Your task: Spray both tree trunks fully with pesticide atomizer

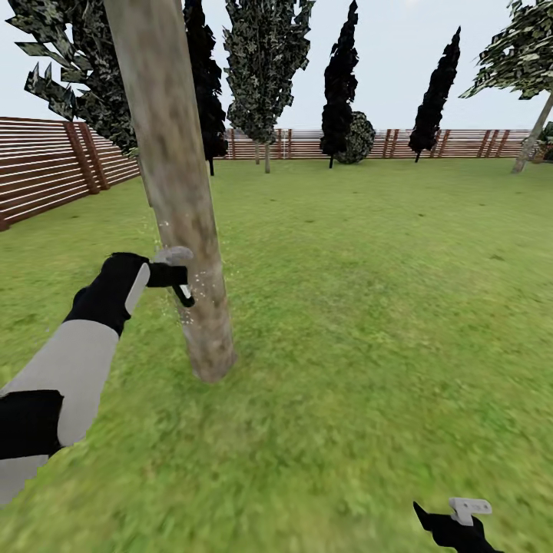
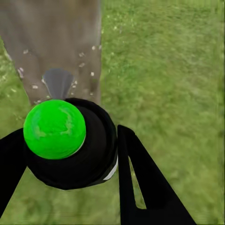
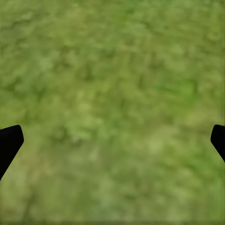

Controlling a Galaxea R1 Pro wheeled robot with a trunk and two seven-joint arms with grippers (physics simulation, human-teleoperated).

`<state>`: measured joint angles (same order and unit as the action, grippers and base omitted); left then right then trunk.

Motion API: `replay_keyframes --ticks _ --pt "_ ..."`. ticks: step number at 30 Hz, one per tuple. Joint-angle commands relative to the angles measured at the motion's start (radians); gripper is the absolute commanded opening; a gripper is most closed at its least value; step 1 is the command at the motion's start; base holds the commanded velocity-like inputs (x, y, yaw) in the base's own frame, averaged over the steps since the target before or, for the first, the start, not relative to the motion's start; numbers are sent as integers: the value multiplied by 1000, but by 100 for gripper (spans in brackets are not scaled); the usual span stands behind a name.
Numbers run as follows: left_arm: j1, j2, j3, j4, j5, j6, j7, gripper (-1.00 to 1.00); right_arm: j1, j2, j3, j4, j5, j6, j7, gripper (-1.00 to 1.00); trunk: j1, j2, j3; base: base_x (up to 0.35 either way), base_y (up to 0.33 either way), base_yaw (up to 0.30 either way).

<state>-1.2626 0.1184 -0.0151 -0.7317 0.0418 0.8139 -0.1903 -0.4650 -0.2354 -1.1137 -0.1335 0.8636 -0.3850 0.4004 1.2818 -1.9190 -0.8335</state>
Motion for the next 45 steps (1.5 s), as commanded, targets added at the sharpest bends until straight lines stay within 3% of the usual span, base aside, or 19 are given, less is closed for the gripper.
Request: replay_keyframes --ticks 1,3,5,7,11,16,19,21,24,25,27,29,36,39,40,43,44,45 --pt "-44 -5 0 0 -11 62 0 -100 0 -1 0 0 0 0 0 100 0 0 0 0 0 0" --pt "-81 -4 1 -1 -10 131 -2 -100 0 -1 0 0 0 0 0 100 0 0 0 0 0 0" --pt "-71 -4 -2 0 -12 136 -5 -100 0 -1 0 0 0 0 0 100 0 0 0 0 0 0" --pt "33 -5 -3 1 -12 79 -8 -100 0 -1 0 -1 0 0 0 100 0 0 0 0 0 0" --pt "93 -10 1 4 -11 30 -9 -100 0 -1 0 -2 0 0 0 100 0 0 0 0 0 0" --pt "60 -14 -9 -10 -17 45 -104 -100 0 -1 0 -2 0 1 0 100 0 0 0 0 0 0" --pt "38 -15 -37 -80 -15 97 -108 -100 0 -1 0 -2 0 1 0 100 0 0 0 0 0 0" --pt "-12 -12 -42 -131 -17 170 -109 -100 0 -1 0 -2 0 2 0 100 0 0 0 0 0 0" --pt "-21 -10 -46 -134 -17 181 -109 -100 0 -1 0 -2 0 2 0 100 0 0 0 0 0 0" --pt "-15 -10 -65 -128 -18 181 -109 -100 0 -1 0 -2 0 2 0 100 0 0 0 0 0 0" --pt "-11 -8 -156 -122 -17 182 -109 -100 0 -1 0 -2 0 2 0 100 0 0 0 0 0 0" --pt "-11 2 -183 -108 -17 182 -109 -100 0 -1 0 -2 0 2 0 100 0 0 0 0 0 0" --pt "-12 85 -182 -60 -18 181 -110 -100 0 -1 0 -2 1 2 0 100 0 0 0 0 0 0" --pt "-12 103 -180 -59 -18 181 -110 -100 0 -1 0 -2 1 2 0 100 0 0 0 0 0 0" --pt "-7 118 -180 -58 -19 176 -107 -100 0 -1 0 -1 0 2 0 100 0 0 0 0 0 0" --pt "70 122 -179 -57 -20 160 -100 -100 0 -1 1 -1 1 2 0 100 0 0 0 0 0 0" --pt "106 120 -178 -58 -19 135 -99 -100 0 -1 1 0 1 2 0 100 0 0 0 0 0 0" --pt "180 112 -176 -58 -19 49 -87 -100 0 -1 1 0 1 2 0 100 0 0 0 0 0 0"
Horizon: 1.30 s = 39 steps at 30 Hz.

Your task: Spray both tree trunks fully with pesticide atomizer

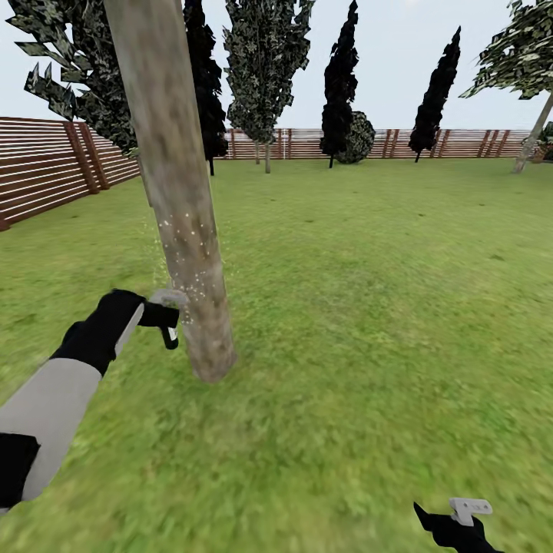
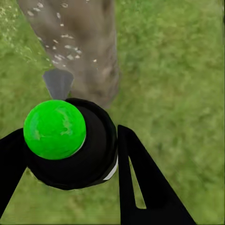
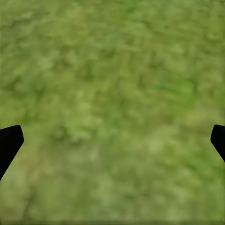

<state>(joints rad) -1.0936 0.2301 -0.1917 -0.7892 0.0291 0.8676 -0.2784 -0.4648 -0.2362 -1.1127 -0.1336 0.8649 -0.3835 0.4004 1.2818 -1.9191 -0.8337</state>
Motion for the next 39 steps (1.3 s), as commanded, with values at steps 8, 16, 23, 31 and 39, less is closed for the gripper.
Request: replay_keyframes --ticks 8,16,23,31,39 --pt "209 -36 47 163 201 -296 236 -100 0 0 -1 0 0 0 0 100 0 0 0 0 0 0" --pt "292 -133 49 258 217 -616 413 -100 0 0 -1 -1 -1 -2 -1 100 0 0 0 113 -71 67" --pt "307 -133 48 274 218 -624 408 -100 0 0 -2 -1 -1 -2 -2 100 0 0 0 216 -200 79" --pt "309 -133 47 275 214 -623 407 -100 0 0 -2 -1 -1 -2 -2 100 0 0 0 168 -232 86" --pt "309 -136 45 276 213 -613 409 -100 0 0 -1 0 -1 -2 -2 100 0 0 0 242 -186 144"
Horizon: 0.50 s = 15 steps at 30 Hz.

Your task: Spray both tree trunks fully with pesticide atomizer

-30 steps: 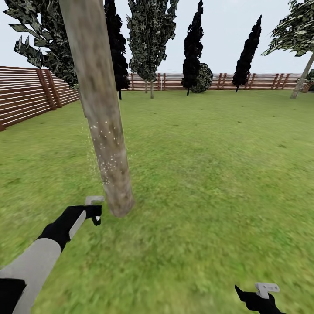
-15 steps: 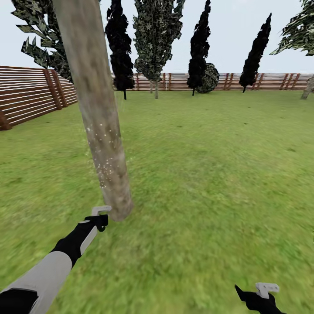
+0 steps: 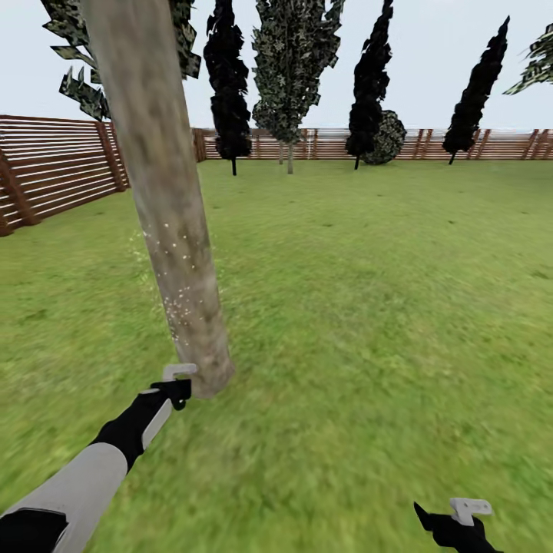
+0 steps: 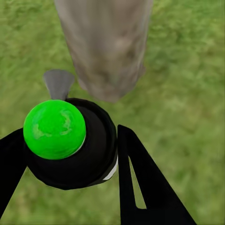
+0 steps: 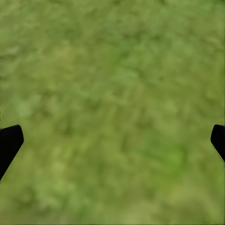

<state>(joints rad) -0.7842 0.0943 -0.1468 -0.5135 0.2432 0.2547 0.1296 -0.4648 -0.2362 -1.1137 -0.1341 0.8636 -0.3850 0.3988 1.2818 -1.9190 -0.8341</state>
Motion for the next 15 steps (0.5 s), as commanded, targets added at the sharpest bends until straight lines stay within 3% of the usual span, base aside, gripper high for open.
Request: replay_keyframes --ticks 1,10,15 --pt "0 -2 0 0 -2 5 1 -100 0 0 0 0 0 0 0 100 0 0 0 243 -184 231" --pt "-1 -10 -3 -2 -3 73 0 -100 0 0 0 0 0 0 0 100 0 0 0 240 -184 30" --pt "-1 -10 -4 -2 -1 74 -1 -100 0 0 0 1 0 0 0 100 0 0 0 45 -268 215"
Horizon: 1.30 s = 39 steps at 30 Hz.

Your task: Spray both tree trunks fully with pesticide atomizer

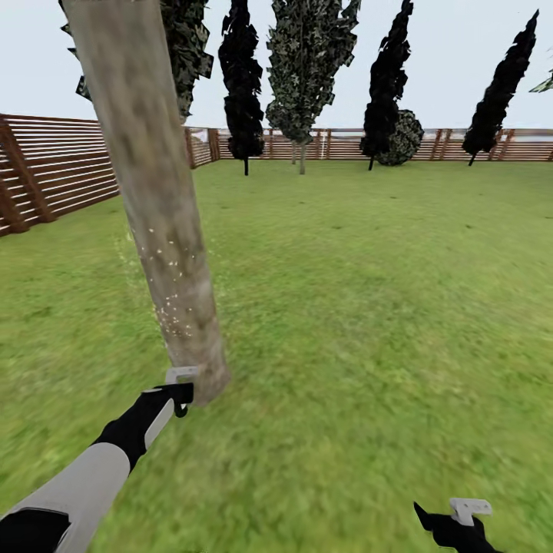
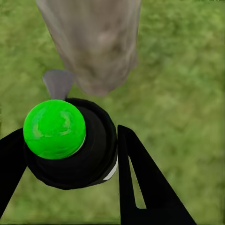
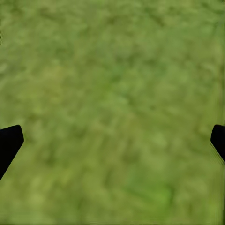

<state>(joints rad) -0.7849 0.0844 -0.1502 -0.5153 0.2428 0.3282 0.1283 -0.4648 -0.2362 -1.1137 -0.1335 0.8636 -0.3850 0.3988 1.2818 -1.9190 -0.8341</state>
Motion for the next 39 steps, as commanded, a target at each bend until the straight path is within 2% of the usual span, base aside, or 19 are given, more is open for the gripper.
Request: replay_keyframes --ticks 1,10,21,26,33,39 --pt "0 0 0 0 0 0 1 -100 0 0 0 0 0 0 0 100 0 0 0 1 -275 147" --pt "0 0 0 0 1 0 1 -100 0 0 -1 -2 0 0 0 100 0 0 0 0 -275 16" --pt "0 0 0 0 1 1 1 -100 0 0 0 -1 0 0 0 100 0 0 0 0 -271 264" --pt "0 0 0 0 1 1 1 -100 0 0 0 -1 0 0 0 100 0 0 0 8 -65 274" --pt "0 0 0 0 1 2 1 -100 0 0 0 -1 0 0 0 100 0 0 0 144 -70 43" --pt "0 0 0 0 1 2 1 -100 0 0 0 0 0 0 0 100 0 0 0 164 -117 244"
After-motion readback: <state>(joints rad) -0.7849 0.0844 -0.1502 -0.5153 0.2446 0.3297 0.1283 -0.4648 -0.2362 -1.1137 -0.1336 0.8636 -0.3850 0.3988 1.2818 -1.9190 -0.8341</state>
